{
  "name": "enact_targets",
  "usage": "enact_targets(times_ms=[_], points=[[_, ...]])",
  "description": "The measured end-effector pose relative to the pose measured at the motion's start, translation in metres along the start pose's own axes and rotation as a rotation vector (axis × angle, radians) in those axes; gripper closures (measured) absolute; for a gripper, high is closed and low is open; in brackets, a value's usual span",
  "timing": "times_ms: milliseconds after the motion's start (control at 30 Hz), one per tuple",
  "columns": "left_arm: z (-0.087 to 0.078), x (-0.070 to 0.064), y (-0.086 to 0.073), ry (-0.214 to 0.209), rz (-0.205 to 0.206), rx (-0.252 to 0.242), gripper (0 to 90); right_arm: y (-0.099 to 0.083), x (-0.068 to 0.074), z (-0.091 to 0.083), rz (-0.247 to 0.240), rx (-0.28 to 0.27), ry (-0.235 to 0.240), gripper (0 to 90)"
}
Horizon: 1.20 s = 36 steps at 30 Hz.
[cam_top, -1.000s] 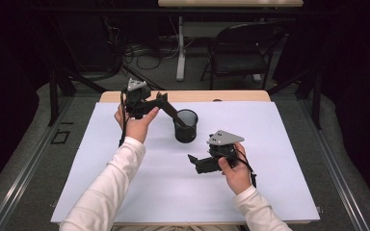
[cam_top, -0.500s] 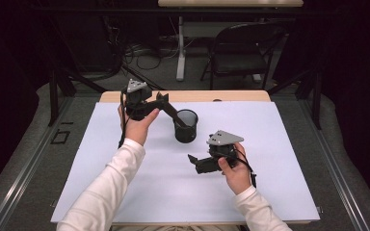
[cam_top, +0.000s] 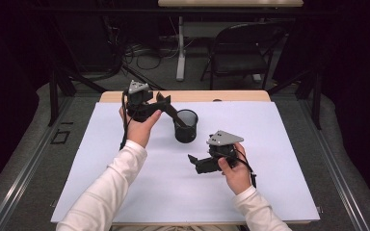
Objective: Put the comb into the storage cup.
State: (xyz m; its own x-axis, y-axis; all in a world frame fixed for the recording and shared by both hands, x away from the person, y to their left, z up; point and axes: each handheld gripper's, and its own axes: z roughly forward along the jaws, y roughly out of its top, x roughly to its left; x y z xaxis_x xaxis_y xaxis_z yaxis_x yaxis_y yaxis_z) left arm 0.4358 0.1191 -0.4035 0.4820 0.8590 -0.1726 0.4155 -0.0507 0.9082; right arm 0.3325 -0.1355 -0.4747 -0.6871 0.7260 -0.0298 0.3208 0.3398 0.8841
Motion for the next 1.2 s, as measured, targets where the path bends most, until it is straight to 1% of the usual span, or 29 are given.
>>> enact_targets(times_ms=[133,300,367,433,500,567,633,700,800,833,867,933,1100,1200], points=[[-0.001,-0.004,0.000,-0.010,0.018,-0.003,26.5,0.000,0.000,0.000,0.002,-0.002,-0.002,0.0],[-0.003,-0.009,0.000,-0.037,0.028,-0.005,24.4,0.000,-0.001,0.000,0.002,0.000,-0.003,0.0],[-0.002,-0.010,0.000,-0.048,0.022,0.007,22.4,-0.001,-0.001,0.000,0.002,0.002,-0.004,0.0],[-0.002,-0.012,-0.001,-0.057,0.019,0.007,19.5,-0.001,-0.001,0.001,0.003,0.004,-0.005,0.0],[-0.003,-0.015,-0.001,-0.064,0.026,0.008,18.8,-0.001,-0.001,0.001,0.002,0.003,-0.005,0.0],[-0.004,-0.018,-0.001,-0.075,0.036,0.015,16.2,-0.001,-0.001,0.000,0.004,0.001,-0.005,0.0],[-0.007,-0.019,-0.002,-0.098,0.050,0.021,15.9,-0.001,-0.001,0.000,0.002,0.001,-0.007,0.0],[-0.009,-0.022,-0.002,-0.107,0.053,0.020,15.9,-0.001,-0.002,0.000,0.004,0.001,-0.006,0.2],[-0.011,-0.025,-0.003,-0.137,0.073,0.026,15.8,-0.001,-0.002,0.000,0.006,0.002,-0.006,0.2],[-0.012,-0.027,-0.003,-0.142,0.081,0.029,15.8,-0.001,-0.002,0.000,0.005,0.001,-0.007,0.2],[-0.014,-0.028,-0.003,-0.138,0.100,0.035,15.8,-0.001,-0.002,-0.001,0.006,0.000,-0.008,0.2],[-0.015,-0.030,-0.003,-0.141,0.111,0.040,15.8,-0.001,-0.003,-0.002,0.006,-0.002,-0.009,0.2],[-0.018,-0.033,-0.004,-0.166,0.129,0.043,15.8,-0.001,-0.003,-0.002,0.007,-0.005,-0.014,0.6],[-0.020,-0.033,-0.005,-0.178,0.147,0.054,15.9,-0.001,-0.003,-0.002,0.007,-0.006,-0.014,0.7]])
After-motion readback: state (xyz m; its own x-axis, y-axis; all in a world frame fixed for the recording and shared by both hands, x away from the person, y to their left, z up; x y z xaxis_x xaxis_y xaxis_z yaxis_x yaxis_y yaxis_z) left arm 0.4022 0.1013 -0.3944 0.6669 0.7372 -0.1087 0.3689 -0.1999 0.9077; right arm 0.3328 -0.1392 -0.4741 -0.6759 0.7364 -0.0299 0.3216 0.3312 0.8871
